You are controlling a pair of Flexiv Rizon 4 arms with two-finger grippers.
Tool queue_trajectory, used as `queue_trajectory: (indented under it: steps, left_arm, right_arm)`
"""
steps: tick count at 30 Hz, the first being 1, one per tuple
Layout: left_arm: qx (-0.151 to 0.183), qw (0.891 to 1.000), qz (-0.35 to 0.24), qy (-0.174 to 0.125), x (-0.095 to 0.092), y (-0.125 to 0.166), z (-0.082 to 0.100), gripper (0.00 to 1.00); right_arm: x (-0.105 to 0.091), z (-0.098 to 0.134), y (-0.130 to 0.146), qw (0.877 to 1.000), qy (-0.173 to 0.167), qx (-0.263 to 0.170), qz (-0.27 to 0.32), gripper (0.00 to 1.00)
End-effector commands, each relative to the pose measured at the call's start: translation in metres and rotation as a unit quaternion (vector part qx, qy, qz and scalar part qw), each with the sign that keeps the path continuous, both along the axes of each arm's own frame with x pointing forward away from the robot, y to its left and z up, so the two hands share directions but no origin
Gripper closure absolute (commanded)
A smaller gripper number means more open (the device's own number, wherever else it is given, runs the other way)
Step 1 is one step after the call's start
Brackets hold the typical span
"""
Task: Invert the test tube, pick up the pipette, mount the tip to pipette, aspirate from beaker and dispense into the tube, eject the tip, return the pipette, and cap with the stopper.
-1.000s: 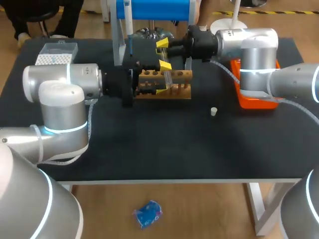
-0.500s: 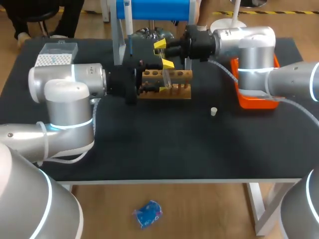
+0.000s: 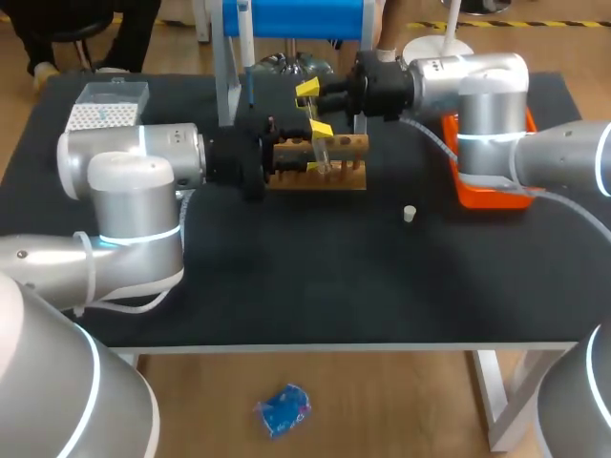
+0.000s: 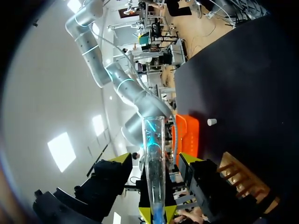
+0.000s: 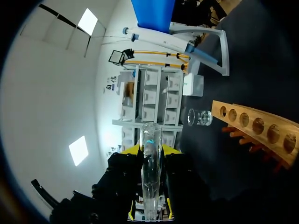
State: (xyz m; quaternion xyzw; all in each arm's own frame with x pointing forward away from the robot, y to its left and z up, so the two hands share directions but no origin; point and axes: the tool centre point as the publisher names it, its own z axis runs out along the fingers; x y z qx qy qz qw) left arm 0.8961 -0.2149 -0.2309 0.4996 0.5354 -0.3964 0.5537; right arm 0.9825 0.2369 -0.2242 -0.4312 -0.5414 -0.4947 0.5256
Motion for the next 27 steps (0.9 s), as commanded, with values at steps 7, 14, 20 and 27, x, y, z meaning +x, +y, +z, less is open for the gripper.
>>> queue_trajectory:
  steps: [7, 14, 20, 27]
  left_arm:
    - [-0.004, 1.0, 0.007, 0.0, 0.003, 0.0, -0.002, 0.69]
    - [-0.006, 1.0, 0.006, 0.003, 0.003, 0.001, -0.001, 1.0]
    - [-0.008, 1.0, 0.005, 0.008, 0.001, 0.004, 0.002, 1.0]
    - [0.005, 0.998, 0.009, 0.065, -0.003, 0.024, 0.022, 1.0]
  right_arm:
    - [-0.003, -0.001, 0.001, 1.0, 0.0, -0.001, 0.0, 1.0]
    - [-0.003, 0.0, 0.002, 1.0, 0.0, 0.0, 0.001, 1.0]
    - [-0.004, 0.002, 0.003, 1.0, 0.006, 0.004, -0.002, 0.0]
    - [0.004, 0.012, -0.019, 0.997, -0.068, -0.008, -0.025, 0.0]
